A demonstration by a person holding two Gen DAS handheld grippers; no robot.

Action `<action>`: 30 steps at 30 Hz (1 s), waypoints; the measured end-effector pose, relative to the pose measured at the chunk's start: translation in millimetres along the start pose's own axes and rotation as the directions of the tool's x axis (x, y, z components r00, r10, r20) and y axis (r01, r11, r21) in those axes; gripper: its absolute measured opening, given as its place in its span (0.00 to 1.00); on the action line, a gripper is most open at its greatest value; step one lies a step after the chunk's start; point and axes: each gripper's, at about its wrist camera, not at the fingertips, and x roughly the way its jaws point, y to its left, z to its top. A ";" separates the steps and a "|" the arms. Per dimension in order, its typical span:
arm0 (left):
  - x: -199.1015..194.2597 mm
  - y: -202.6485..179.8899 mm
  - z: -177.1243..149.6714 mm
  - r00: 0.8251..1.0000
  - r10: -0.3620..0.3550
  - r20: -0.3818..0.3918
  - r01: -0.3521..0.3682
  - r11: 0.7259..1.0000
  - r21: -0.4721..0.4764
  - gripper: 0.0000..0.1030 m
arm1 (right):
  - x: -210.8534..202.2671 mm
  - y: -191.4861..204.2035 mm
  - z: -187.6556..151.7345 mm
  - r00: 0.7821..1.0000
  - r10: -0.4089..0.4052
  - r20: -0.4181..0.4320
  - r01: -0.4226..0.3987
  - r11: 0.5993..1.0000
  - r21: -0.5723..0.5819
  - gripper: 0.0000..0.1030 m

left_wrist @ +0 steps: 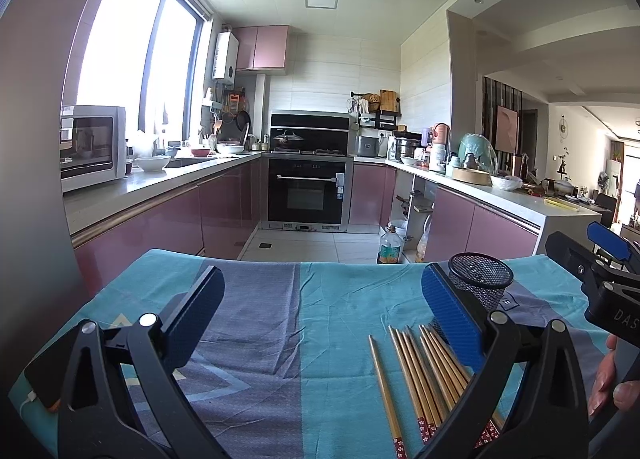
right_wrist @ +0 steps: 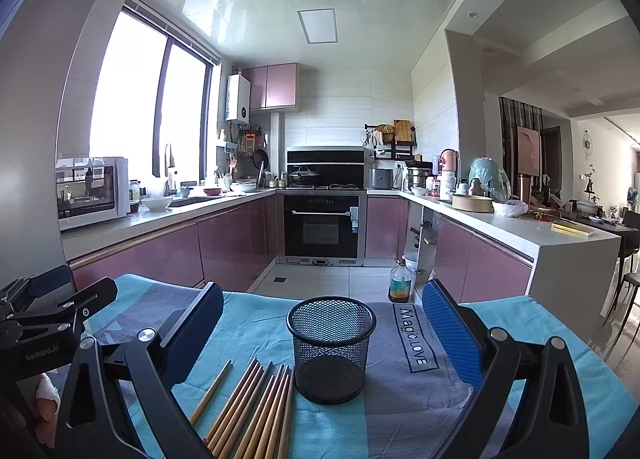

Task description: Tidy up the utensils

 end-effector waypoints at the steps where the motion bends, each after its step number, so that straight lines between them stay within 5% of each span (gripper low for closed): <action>1: -0.4 0.0 -0.2 1.000 0.001 0.000 -0.001 1.000 0.000 0.94 | -0.1 -0.1 0.3 1.000 0.000 0.001 0.000 1.000 0.000 0.93; 30: -5.2 -6.5 -2.3 1.000 -0.002 -0.001 0.002 1.000 -0.001 0.94 | 0.6 -1.8 1.2 1.000 -0.001 0.005 0.001 1.000 0.003 0.93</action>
